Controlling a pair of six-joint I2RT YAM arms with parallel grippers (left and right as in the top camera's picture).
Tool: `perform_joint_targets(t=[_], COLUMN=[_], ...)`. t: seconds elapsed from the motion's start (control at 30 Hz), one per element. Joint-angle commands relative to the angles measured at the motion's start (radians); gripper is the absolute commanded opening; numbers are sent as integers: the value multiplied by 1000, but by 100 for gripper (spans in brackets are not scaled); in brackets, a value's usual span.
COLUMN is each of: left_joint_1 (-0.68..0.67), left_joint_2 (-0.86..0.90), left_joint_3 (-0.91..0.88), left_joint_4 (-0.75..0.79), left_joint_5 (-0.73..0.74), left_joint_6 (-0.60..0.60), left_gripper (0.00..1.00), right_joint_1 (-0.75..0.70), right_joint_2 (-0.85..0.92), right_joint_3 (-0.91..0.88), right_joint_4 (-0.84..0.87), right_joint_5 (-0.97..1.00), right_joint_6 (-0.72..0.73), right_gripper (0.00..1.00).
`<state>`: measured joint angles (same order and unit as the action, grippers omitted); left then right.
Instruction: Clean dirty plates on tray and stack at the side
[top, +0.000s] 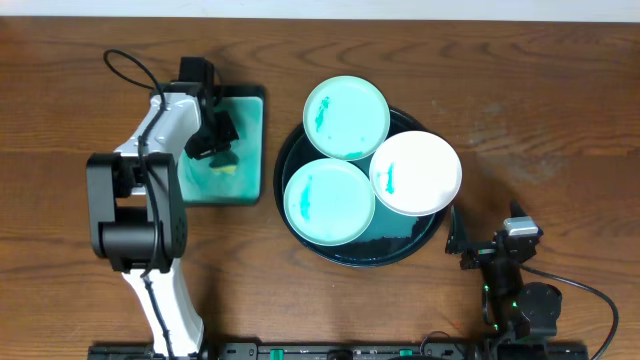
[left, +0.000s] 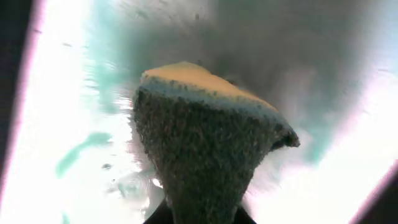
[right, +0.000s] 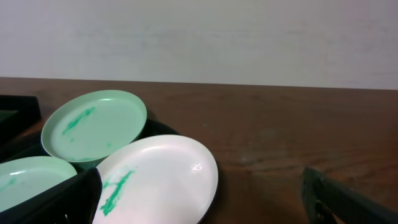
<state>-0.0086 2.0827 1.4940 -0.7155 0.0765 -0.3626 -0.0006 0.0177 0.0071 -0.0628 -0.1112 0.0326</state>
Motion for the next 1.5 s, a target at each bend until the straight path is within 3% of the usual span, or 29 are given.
perform_joint_targets(t=[0.0, 0.3, 0.5, 0.73, 0.93, 1.17, 1.27, 1.47], left_joint_1=[-1, -1, -1, -1, -1, -1, -2, -3], left_joint_2=[-154, -432, -411, -252, -383, -569, -548, -360], left_joint_3=[37, 37, -23, -134, -75, -79, -116, -235], left_joint_4=[-3, -6, 12, 59, 58, 65, 75, 149], left_joint_5=[6, 6, -13, 35, 118, 59, -21, -8], left_joint_6=[3, 2, 2, 3, 55, 55, 50, 56], left_gripper=[7, 7, 7, 7, 7, 7, 7, 7], right_joint_1=[2, 2, 2, 2, 2, 2, 2, 1], right_joint_2=[-3, -3, -3, -3, -3, -3, -3, -3], right_joint_3=[-2, -2, -2, -2, -2, -2, -2, -2], right_joint_4=[-3, -3, -3, -3, -3, -3, -3, -3], right_joint_5=[2, 2, 2, 2, 2, 2, 2, 2], right_joint_6=[-15, -15, -15, -15, -15, -15, -15, -15], right_gripper=[99, 99, 99, 99, 99, 99, 99, 99])
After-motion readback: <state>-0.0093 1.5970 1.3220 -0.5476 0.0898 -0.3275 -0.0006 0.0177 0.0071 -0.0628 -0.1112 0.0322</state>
